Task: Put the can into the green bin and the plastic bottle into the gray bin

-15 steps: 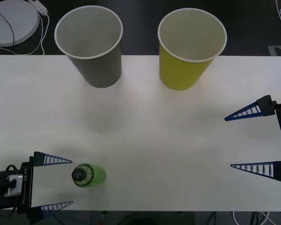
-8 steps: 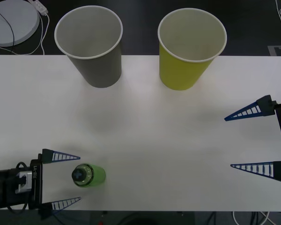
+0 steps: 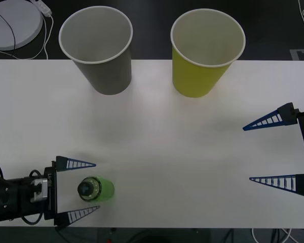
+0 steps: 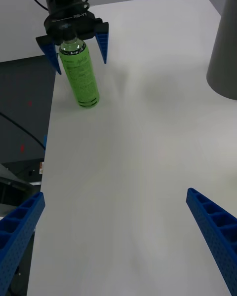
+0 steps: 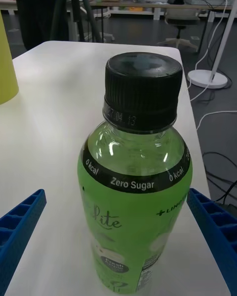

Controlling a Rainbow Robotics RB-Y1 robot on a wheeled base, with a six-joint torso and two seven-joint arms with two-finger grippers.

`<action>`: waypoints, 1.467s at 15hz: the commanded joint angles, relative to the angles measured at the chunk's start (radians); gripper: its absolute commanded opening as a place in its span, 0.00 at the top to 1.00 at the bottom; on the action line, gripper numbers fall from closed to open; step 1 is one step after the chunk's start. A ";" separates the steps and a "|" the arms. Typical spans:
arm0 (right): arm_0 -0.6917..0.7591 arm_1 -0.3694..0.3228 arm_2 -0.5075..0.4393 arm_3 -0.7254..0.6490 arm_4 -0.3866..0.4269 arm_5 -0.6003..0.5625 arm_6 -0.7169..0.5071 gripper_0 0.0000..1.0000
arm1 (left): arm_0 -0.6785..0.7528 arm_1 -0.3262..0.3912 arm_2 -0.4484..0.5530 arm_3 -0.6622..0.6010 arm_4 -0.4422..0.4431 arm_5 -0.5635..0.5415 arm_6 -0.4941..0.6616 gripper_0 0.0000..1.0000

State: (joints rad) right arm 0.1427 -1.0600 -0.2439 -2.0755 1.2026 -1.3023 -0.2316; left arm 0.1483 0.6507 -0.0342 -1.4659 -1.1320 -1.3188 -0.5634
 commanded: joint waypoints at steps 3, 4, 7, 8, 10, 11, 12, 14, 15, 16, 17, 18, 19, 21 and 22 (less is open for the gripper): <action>0.000 0.000 0.000 0.000 0.000 0.000 0.000 0.00 | -0.003 -0.037 -0.009 -0.020 -0.035 0.000 0.016 0.00; 0.000 0.000 0.000 0.000 0.000 0.000 0.000 0.00 | -0.004 -0.040 -0.016 -0.024 -0.035 0.001 0.016 0.00; 0.000 0.000 0.000 0.000 0.000 0.000 0.000 0.00 | -0.003 -0.049 -0.021 -0.024 -0.035 0.000 0.019 0.00; 0.000 0.000 0.000 0.000 0.000 0.000 0.000 0.00 | -0.003 -0.051 -0.024 -0.024 -0.035 0.000 0.019 0.00; 0.000 0.000 0.000 0.000 0.000 0.000 0.000 0.00 | -0.003 -0.051 -0.027 -0.024 -0.040 0.000 0.020 0.00; 0.000 0.000 0.000 0.000 0.000 0.000 0.000 0.00 | -0.003 -0.052 -0.027 -0.024 -0.040 0.000 0.020 0.00; 0.000 0.000 0.000 0.000 0.000 0.000 0.000 0.00 | -0.004 -0.052 -0.029 -0.024 -0.040 0.000 0.022 0.03; 0.000 0.000 0.000 0.000 0.000 0.000 0.000 0.00 | -0.004 -0.052 -0.029 -0.024 -0.042 0.000 0.025 0.23; 0.000 0.000 0.000 0.000 0.000 0.000 0.000 0.00 | -0.003 -0.052 -0.029 -0.024 -0.042 0.001 0.026 0.41; 0.000 0.000 0.000 0.000 0.000 0.000 0.000 0.00 | -0.003 -0.052 -0.029 -0.024 -0.043 0.000 0.028 0.93; 0.000 0.000 0.000 0.000 0.000 0.000 0.000 0.00 | -0.003 -0.051 -0.029 -0.024 -0.043 0.001 0.026 1.00; 0.000 0.000 0.000 0.000 0.000 0.000 0.000 0.00 | -0.003 -0.052 -0.029 -0.024 -0.045 0.001 0.025 1.00; 0.000 0.000 0.000 0.000 0.000 0.000 0.000 0.00 | -0.003 -0.051 -0.029 -0.024 -0.045 0.001 0.025 1.00; 0.000 0.000 0.000 0.000 0.000 0.000 0.000 0.00 | -0.003 -0.052 -0.029 -0.024 -0.046 0.001 0.026 1.00; 0.000 0.000 0.000 0.000 0.000 0.000 0.000 0.00 | -0.004 -0.052 -0.029 -0.022 -0.046 0.000 0.026 1.00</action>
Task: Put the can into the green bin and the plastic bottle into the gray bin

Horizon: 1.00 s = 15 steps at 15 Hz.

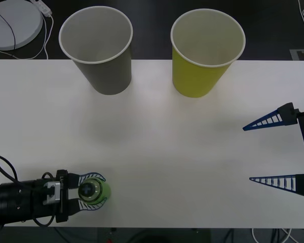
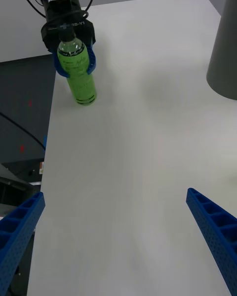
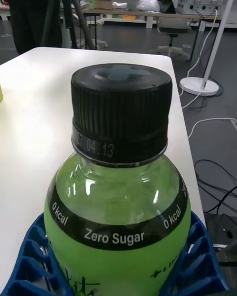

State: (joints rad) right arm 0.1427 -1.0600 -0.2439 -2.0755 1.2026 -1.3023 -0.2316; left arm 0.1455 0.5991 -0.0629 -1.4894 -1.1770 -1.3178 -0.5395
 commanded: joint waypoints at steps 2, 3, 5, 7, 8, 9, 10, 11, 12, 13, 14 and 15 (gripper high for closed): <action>0.000 0.000 0.000 0.000 0.000 0.000 0.000 0.00 | -0.001 0.001 0.000 0.000 -0.001 -0.001 0.007 1.00; 0.000 0.000 0.000 0.000 0.000 0.000 0.000 0.00 | 0.000 0.001 0.002 -0.003 -0.001 0.000 0.010 1.00; 0.000 0.000 0.000 0.000 0.000 0.000 0.000 0.00 | 0.000 0.004 0.006 -0.012 0.000 0.000 0.026 1.00; 0.000 0.000 0.000 0.000 0.000 0.000 0.000 0.00 | 0.000 0.010 0.018 -0.026 0.000 0.000 0.044 1.00; 0.000 0.000 0.000 0.000 0.000 0.000 0.000 0.00 | 0.000 0.021 0.026 -0.043 -0.001 0.000 0.072 1.00; 0.000 0.000 0.000 0.000 0.000 0.000 0.000 0.00 | 0.000 0.034 0.029 -0.060 0.000 0.000 0.099 1.00; 0.000 0.000 0.000 0.000 0.000 0.000 0.000 0.00 | 0.005 0.047 0.037 -0.078 0.000 0.000 0.118 1.00; 0.000 0.000 0.000 0.000 0.000 0.000 0.000 0.00 | 0.008 0.054 0.051 -0.092 0.002 0.000 0.122 1.00; 0.000 0.000 0.000 0.000 0.000 0.000 0.000 0.00 | 0.011 0.065 0.061 -0.112 0.016 0.000 0.135 1.00; 0.000 0.000 0.000 0.000 0.000 0.000 0.000 0.00 | 0.012 0.077 0.063 -0.123 0.033 0.000 0.145 1.00; 0.000 0.000 0.000 0.000 0.000 0.000 0.000 0.00 | 0.014 0.091 0.068 -0.135 0.043 0.000 0.156 1.00; 0.000 0.000 0.000 0.000 0.000 0.000 0.000 0.00 | 0.017 0.108 0.083 -0.153 0.040 0.000 0.191 1.00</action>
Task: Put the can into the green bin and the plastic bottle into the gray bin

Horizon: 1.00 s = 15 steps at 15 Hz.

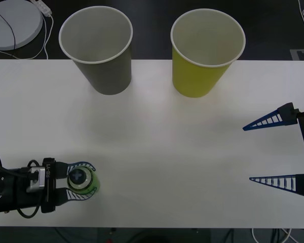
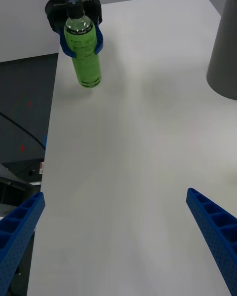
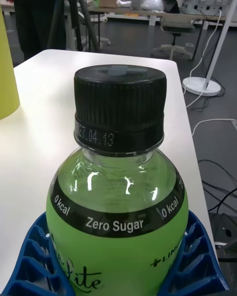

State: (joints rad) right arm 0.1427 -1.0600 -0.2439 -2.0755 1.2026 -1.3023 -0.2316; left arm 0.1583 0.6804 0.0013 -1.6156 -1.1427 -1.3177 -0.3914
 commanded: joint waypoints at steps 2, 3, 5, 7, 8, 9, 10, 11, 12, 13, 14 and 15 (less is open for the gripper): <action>0.000 0.000 0.000 0.000 0.000 0.000 0.000 0.00 | 0.015 0.054 0.057 -0.070 -0.034 0.003 0.108 1.00; 0.000 0.000 0.000 0.000 0.000 0.000 0.000 0.00 | 0.027 0.076 0.080 -0.104 -0.061 0.011 0.151 1.00; 0.000 0.000 0.000 0.000 0.000 0.000 0.000 0.00 | 0.049 0.116 0.095 -0.153 -0.077 0.035 0.215 1.00; 0.000 0.000 0.000 0.000 0.000 0.000 0.000 0.00 | 0.075 0.174 0.098 -0.205 -0.077 0.084 0.269 1.00; 0.000 0.000 0.000 0.000 0.000 0.000 0.000 0.00 | 0.084 0.196 0.101 -0.225 -0.075 0.103 0.295 1.00; 0.000 0.000 0.000 0.000 0.000 0.000 0.000 0.00 | 0.092 0.226 0.106 -0.248 -0.072 0.129 0.330 1.00; 0.000 0.000 0.000 0.000 0.000 0.000 0.000 0.00 | 0.095 0.243 0.112 -0.262 -0.072 0.144 0.361 1.00; 0.000 0.000 0.000 0.000 0.000 0.000 0.000 0.00 | 0.095 0.260 0.120 -0.267 -0.074 0.153 0.391 1.00; 0.000 0.000 0.000 0.000 0.000 0.000 0.000 0.00 | 0.095 0.275 0.135 -0.274 -0.074 0.160 0.430 1.00; 0.000 0.000 0.000 0.000 0.000 0.000 0.000 0.00 | 0.095 0.288 0.151 -0.277 -0.074 0.160 0.459 1.00; 0.000 0.000 0.000 0.000 0.000 0.000 0.000 0.00 | 0.095 0.300 0.166 -0.285 -0.080 0.160 0.490 1.00; 0.000 0.000 0.000 0.000 0.000 0.000 0.000 0.00 | 0.095 0.317 0.189 -0.308 -0.107 0.160 0.546 1.00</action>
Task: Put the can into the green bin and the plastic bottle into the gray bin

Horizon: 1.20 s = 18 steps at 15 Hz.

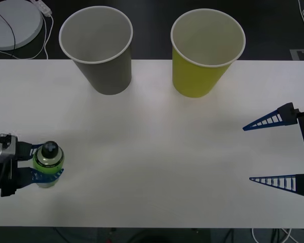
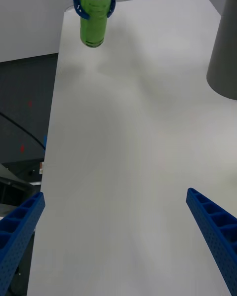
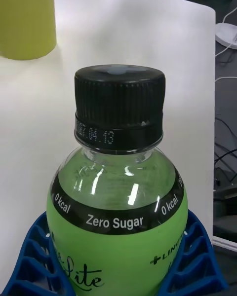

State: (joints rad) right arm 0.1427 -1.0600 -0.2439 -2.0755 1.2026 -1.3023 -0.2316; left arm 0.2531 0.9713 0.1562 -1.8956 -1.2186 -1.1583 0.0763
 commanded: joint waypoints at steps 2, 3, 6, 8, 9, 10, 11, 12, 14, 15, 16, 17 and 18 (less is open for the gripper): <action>0.000 0.000 0.000 0.000 0.000 0.000 0.000 0.00 | 0.000 0.046 0.071 -0.072 -0.091 0.000 0.183 1.00; 0.000 0.000 0.000 0.000 0.000 0.000 0.000 0.00 | 0.000 0.056 0.091 -0.095 -0.119 -0.001 0.234 1.00; 0.000 0.000 0.000 0.000 0.000 0.000 0.000 0.00 | 0.000 0.096 0.137 -0.152 -0.164 -0.020 0.399 1.00; 0.000 0.000 0.000 0.000 0.000 0.000 0.000 0.00 | -0.006 0.106 0.186 -0.181 -0.180 -0.069 0.502 1.00; 0.000 0.000 0.000 0.000 0.000 0.000 0.000 0.00 | -0.017 0.110 0.220 -0.201 -0.205 -0.115 0.568 1.00; 0.000 0.000 0.000 0.000 0.000 0.000 0.000 0.00 | -0.026 0.116 0.240 -0.220 -0.229 -0.146 0.619 1.00; 0.000 0.000 0.000 0.000 0.000 0.000 0.000 0.00 | -0.040 0.122 0.256 -0.234 -0.248 -0.173 0.666 1.00; 0.000 0.000 0.000 0.000 0.000 0.000 0.000 0.00 | -0.061 0.135 0.272 -0.243 -0.262 -0.202 0.729 1.00; 0.000 0.000 0.000 0.000 0.000 0.000 0.000 0.00 | -0.100 0.159 0.276 -0.244 -0.280 -0.233 0.793 1.00; 0.000 0.000 0.000 0.000 0.000 0.000 0.000 0.00 | -0.114 0.170 0.276 -0.244 -0.285 -0.235 0.824 1.00; 0.000 0.000 0.000 0.000 0.000 0.000 0.000 0.00 | -0.127 0.175 0.278 -0.243 -0.294 -0.235 0.852 1.00; 0.000 0.000 0.000 0.000 0.000 0.000 0.000 0.00 | -0.149 0.178 0.278 -0.244 -0.308 -0.235 0.889 1.00; 0.000 0.000 0.000 0.000 0.000 0.000 0.000 0.00 | -0.164 0.179 0.281 -0.243 -0.318 -0.235 0.913 1.00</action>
State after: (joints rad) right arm 0.1427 -1.0600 -0.2439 -2.0755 1.2026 -1.3023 -0.2316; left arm 0.1009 1.1491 0.4353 -2.1396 -1.5288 -1.3928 0.9695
